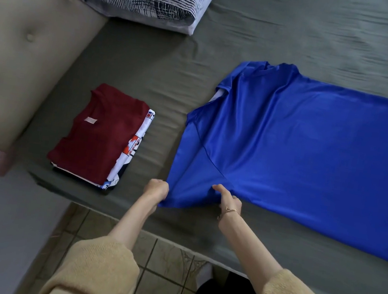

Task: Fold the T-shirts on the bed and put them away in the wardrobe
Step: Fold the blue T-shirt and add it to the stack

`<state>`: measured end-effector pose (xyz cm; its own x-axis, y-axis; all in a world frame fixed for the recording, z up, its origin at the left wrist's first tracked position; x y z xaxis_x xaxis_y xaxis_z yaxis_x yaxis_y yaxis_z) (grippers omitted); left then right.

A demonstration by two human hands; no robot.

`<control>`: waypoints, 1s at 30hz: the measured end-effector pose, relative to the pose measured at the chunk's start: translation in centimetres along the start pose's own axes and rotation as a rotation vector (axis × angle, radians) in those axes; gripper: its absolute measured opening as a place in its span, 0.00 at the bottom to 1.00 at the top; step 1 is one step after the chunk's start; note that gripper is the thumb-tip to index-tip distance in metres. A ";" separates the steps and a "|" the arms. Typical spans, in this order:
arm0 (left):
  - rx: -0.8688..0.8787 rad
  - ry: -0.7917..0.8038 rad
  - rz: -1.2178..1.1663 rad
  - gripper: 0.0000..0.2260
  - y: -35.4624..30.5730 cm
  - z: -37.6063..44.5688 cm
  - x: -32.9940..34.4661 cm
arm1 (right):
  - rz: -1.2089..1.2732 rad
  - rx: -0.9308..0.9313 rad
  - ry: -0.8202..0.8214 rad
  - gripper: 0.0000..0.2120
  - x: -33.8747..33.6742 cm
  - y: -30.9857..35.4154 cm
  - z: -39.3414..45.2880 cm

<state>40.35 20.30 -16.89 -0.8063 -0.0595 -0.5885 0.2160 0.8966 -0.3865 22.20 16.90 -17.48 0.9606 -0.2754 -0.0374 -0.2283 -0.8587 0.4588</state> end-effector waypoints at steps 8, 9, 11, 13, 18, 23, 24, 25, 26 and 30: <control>0.002 -0.083 0.287 0.13 0.2 -0.2 0.3 | -0.579 -0.021 0.019 0.10 -1.0 -1.3 -0.1; -0.004 -0.085 0.342 0.13 0.0 -0.1 0.4 | -0.724 -0.048 0.018 0.11 -1.2 -0.8 0.1; -0.034 -0.112 0.421 0.13 -0.6 -0.1 0.2 | -0.951 -0.129 0.013 0.10 -1.4 0.6 0.1; -0.053 -0.181 0.427 0.14 -1.9 0.1 -0.1 | -1.091 -0.213 -0.010 0.11 -1.5 2.9 0.4; 0.060 -0.297 0.414 0.18 -7.3 1.9 -0.1 | -1.188 -0.375 -0.058 0.11 -0.9 9.6 2.4; 0.259 -0.305 0.425 0.17 -13.9 4.8 0.8 | -1.119 -0.445 0.116 0.08 1.6 15.0 5.7; 0.286 -0.315 0.436 0.19 -15.2 5.5 0.9 | -1.084 -0.465 0.160 0.04 2.3 16.1 6.3; 0.303 -0.321 0.452 0.21 -16.1 6.2 1.0 | -1.055 -0.498 0.192 0.01 3.0 17.0 6.8; 0.312 -0.325 0.469 0.22 -16.8 6.8 1.0 | -1.031 -0.537 0.214 0.04 3.6 17.9 7.4; 0.289 -0.390 0.624 0.16 -18.7 9.6 0.5 | -1.032 -0.678 0.267 0.12 6.8 22.1 9.5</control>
<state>41.23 -0.69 -16.78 -0.2497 0.2197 -0.9431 0.7422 0.6689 -0.0407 22.14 -8.07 -16.02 0.6629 0.5529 -0.5048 0.6958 -0.2062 0.6880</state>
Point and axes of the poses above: each hand's wrist, its own z-axis towards the middle knuckle, its own x-axis out of the palm, y = z × x, the point moved 3 cm from there along z, towards the middle knuckle, and after that the axes turned 8 degrees about z, right-handed, at the moved point
